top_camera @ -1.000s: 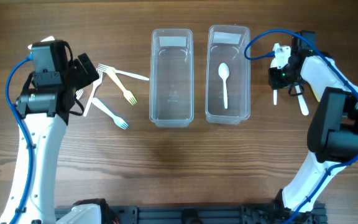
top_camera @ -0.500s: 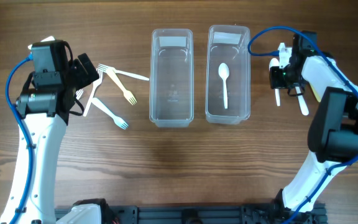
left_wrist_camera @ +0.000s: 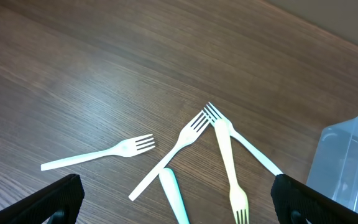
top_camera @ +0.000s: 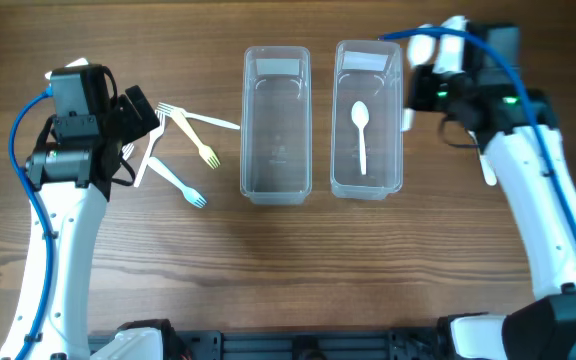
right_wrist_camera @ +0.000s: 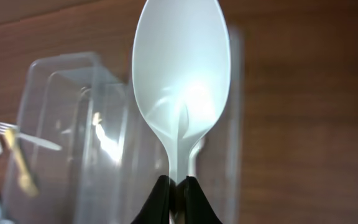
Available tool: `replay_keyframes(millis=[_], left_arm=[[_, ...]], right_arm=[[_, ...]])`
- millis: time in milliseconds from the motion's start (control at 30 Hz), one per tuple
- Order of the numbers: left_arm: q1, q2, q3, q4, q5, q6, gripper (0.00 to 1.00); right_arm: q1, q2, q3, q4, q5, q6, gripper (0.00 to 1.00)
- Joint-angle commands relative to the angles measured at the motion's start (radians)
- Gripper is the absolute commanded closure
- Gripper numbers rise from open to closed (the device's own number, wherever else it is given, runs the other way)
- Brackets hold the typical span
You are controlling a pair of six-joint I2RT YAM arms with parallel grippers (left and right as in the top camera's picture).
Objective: Pack container
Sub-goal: 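Place the second white spoon into the right container, then move right gripper to a white spoon and grasp it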
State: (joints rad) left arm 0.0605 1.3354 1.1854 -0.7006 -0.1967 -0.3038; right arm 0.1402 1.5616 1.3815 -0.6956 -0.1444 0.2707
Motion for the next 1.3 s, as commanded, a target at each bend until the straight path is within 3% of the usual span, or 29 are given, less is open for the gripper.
replay_keyframes(millis=[0, 200, 367, 400, 500, 700, 1000, 1033, 1267], left_arm=[[0.004, -0.004, 0.018, 0.0, -0.01, 0.013, 0.0], [0.004, -0.004, 0.018, 0.0, -0.01, 0.013, 0.0], [0.004, -0.004, 0.018, 0.0, -0.01, 0.012, 0.0], [0.004, -0.004, 0.018, 0.0, -0.009, 0.013, 0.0], [0.004, -0.004, 0.018, 0.0, -0.01, 0.012, 0.0], [0.004, -0.004, 0.018, 0.0, -0.009, 0.013, 0.0], [0.004, -0.004, 0.018, 0.0, -0.009, 0.012, 0.0], [0.004, -0.004, 0.018, 0.0, -0.01, 0.012, 0.0], [0.004, -0.004, 0.018, 0.0, -0.01, 0.012, 0.0]], right_arm=[[0.072, 0.111, -0.044, 0.001, 0.039, 0.207, 0.96], [0.105, 0.291, -0.049, 0.013, 0.031, 0.224, 0.96], [0.12, 0.357, -0.049, 0.067, 0.029, 0.12, 0.96], [0.121, 0.363, -0.049, 0.068, 0.023, 0.106, 0.93], [0.12, 0.349, -0.037, 0.072, 0.022, 0.034, 0.62], [0.061, 0.14, 0.012, 0.064, 0.202, -0.095, 0.47], [-0.181, 0.103, 0.002, -0.058, 0.331, -0.421, 0.48], [-0.228, 0.121, -0.007, -0.054, 0.322, -0.456, 0.44], [-0.441, 0.251, -0.017, -0.045, 0.134, -0.539, 0.44]])
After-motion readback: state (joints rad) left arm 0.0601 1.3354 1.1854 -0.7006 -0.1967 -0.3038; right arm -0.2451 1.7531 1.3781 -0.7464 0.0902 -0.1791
